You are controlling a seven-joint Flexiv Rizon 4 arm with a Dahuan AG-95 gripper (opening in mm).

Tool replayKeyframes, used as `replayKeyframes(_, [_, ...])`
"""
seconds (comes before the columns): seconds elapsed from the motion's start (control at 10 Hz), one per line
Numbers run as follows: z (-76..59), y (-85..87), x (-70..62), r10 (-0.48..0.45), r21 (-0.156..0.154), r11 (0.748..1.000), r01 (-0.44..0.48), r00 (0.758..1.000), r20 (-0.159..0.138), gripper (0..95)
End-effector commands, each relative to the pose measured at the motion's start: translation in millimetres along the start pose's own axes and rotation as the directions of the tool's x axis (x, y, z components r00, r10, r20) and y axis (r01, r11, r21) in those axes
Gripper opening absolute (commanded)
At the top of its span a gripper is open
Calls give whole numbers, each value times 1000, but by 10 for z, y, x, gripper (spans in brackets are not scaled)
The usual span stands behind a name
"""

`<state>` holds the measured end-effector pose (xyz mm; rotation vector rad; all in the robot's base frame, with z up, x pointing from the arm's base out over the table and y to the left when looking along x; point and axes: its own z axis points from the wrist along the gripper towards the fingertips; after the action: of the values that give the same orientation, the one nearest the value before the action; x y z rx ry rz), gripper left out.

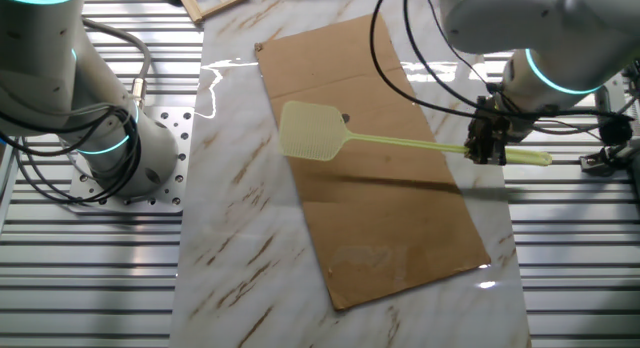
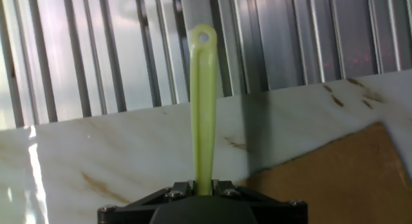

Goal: Swat with a flyswatter

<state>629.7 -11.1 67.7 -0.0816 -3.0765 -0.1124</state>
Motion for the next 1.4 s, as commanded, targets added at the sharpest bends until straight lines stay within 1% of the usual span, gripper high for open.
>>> replayKeyframes(0.1, [0,3,-4,-42,-9,999,42,999,-15,0])
replayKeyframes(0.2, [0,3,-4,-55,-8,998,55,998,-21,0])
replayKeyframes(0.3, [0,3,-4,-48,-4,999,48,999,-22,0])
replayKeyframes(0.4, [0,3,-4,-43,-4,999,43,999,-21,0])
replayKeyframes(0.7, [0,3,-4,-35,-16,999,35,999,-8,0])
replayKeyframes(0.8, [0,3,-4,-25,-16,1000,25,1000,-11,0])
replayKeyframes(0.9, [0,3,-4,-14,-7,1000,14,1000,-11,0])
replayKeyframes(1.0, [0,3,-4,-8,4,1000,8,1000,0,0])
replayKeyframes(1.1, [0,3,-4,-4,8,1000,4,1000,14,0])
replayKeyframes(1.2, [-31,-29,2,12,10,1000,-12,1000,22,0])
replayKeyframes(1.4, [-189,-189,39,59,3,998,-60,997,45,0])
